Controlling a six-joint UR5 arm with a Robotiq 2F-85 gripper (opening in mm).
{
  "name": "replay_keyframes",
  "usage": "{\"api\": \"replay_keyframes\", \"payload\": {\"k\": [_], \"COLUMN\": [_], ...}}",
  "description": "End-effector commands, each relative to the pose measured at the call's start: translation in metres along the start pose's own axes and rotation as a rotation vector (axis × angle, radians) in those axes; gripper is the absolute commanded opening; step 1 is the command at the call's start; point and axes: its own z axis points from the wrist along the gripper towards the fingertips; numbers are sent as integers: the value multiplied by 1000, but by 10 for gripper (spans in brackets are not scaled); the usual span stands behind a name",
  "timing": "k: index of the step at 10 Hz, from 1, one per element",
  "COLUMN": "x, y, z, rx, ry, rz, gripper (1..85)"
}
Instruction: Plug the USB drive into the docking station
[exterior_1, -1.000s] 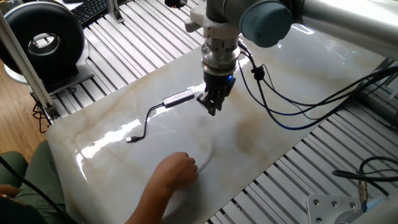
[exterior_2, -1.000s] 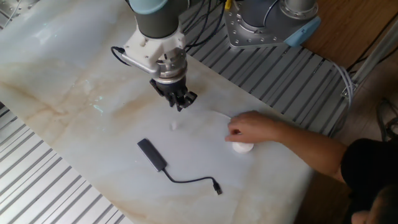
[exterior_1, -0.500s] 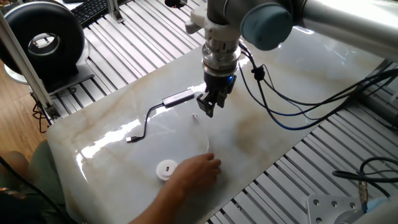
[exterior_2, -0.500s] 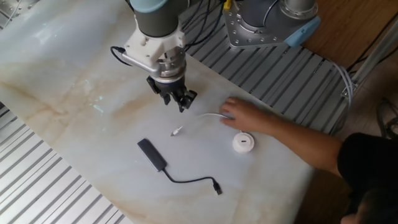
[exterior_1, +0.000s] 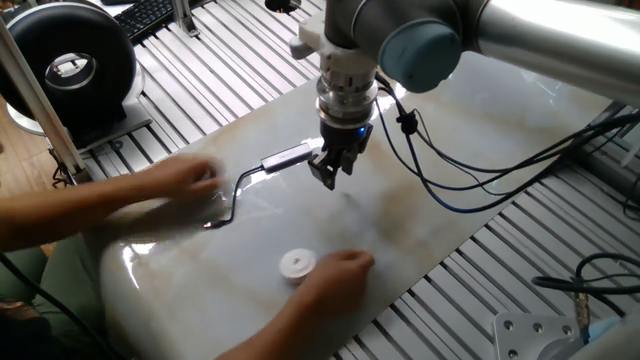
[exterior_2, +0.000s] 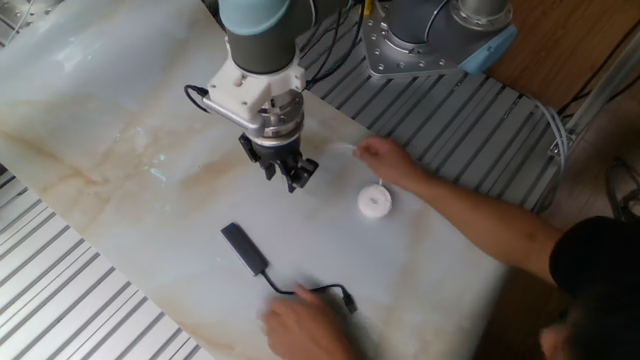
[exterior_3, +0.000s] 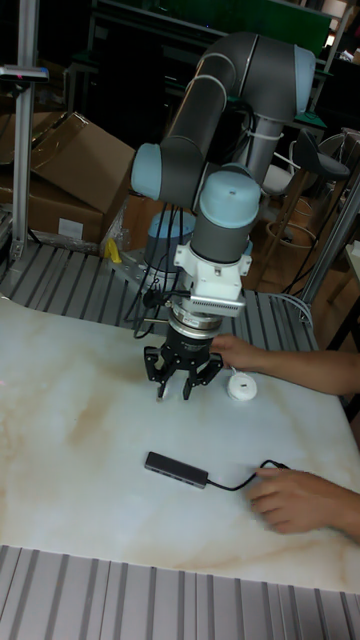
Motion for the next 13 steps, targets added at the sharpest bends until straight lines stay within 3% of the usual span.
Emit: {"api": "replay_keyframes", "payload": {"k": [1, 13], "x": [-1, 2], "y": [4, -10], "z": [-4, 2], "rx": [-5, -2], "ry": [-6, -37], "rz": [25, -7], "gripper": [417, 400]}}
